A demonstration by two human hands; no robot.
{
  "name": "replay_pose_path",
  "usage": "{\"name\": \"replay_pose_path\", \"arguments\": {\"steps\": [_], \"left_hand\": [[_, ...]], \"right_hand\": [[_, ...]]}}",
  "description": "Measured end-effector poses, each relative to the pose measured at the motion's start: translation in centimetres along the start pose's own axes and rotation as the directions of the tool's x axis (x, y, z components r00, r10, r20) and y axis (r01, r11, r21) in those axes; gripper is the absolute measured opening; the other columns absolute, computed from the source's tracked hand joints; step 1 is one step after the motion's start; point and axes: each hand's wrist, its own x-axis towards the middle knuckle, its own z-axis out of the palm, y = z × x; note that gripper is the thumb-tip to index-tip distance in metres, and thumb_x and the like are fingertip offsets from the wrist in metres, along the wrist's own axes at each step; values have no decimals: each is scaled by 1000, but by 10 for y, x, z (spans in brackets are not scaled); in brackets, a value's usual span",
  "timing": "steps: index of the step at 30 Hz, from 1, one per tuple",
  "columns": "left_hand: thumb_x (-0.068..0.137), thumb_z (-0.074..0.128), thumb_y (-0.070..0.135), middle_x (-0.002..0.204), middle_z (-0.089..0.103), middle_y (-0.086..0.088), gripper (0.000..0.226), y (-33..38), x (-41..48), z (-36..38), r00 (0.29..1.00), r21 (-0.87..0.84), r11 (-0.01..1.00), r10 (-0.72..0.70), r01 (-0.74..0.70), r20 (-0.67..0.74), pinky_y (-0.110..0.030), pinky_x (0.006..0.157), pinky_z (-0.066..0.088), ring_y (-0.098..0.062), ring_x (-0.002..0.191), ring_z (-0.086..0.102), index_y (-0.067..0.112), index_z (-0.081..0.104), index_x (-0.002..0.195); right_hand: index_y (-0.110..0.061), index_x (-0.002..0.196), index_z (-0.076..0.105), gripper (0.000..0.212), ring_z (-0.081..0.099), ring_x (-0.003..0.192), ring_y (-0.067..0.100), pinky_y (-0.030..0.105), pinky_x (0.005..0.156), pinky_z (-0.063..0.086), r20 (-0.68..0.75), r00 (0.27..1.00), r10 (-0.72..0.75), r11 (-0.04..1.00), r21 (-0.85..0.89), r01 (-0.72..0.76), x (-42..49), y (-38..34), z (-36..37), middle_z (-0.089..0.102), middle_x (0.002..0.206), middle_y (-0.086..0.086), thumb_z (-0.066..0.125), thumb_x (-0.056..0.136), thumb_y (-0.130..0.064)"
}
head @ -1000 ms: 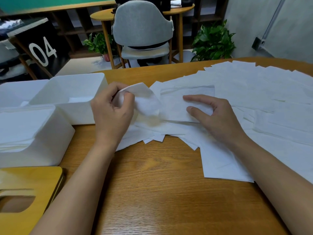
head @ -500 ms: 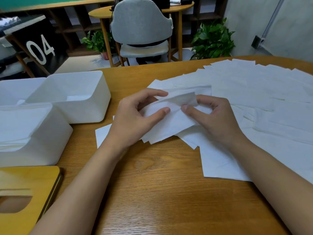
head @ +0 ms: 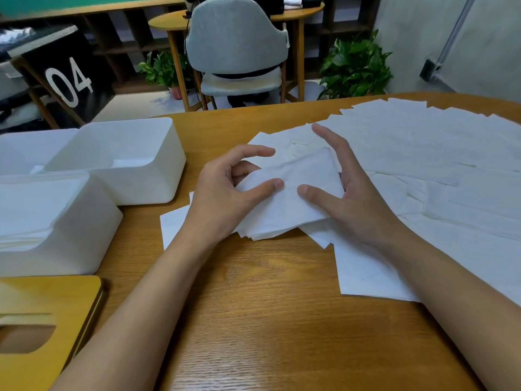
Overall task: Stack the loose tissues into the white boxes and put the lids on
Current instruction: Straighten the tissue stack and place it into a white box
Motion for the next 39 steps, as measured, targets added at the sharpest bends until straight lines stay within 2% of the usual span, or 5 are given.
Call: {"name": "replay_pose_path", "arguments": {"steps": [6,13,19,27,39], "left_hand": [[82,90,30,86,74,0,42,-7,3,-1,997,68,996,-46,50,-54,-48,81,61,-20,87,73,33,72,121],[99,70,41,115,72,2,25,-10,8,-6,975,22,979,-200,203,-98,-27,90,58,-7,103,68,34,72,124],[97,74,21,74,66,24,31,-2,4,-6,990,-73,988,-136,138,27,-12,67,49,4,75,65,24,71,128],[87,76,23,119,66,13,39,-25,8,-21,999,553,833,-50,29,21,-33,99,51,-5,111,60,32,69,124],[70,87,63,133,59,20,46,-24,4,-14,971,571,807,15,-151,237,-44,112,41,-1,130,50,42,76,109]], "right_hand": [[-48,151,36,69,48,140,15,56,111,48,-24,999,-45,999,5,45,0,1,0,37,155,-27,70,100,-15],[-38,138,47,52,61,122,26,53,102,55,-83,993,-80,988,126,90,2,3,-8,51,144,-11,66,101,-7],[-24,108,79,26,65,115,3,16,95,46,-20,999,-33,999,37,33,2,2,-10,75,115,-17,65,100,-4],[-30,113,81,34,65,116,-4,28,105,51,-267,962,49,996,-62,-68,4,13,-12,76,115,-22,62,99,-6],[-31,111,81,33,64,116,-2,18,100,50,-347,938,18,994,-94,-54,5,15,-14,75,117,-19,62,99,-7]]}}
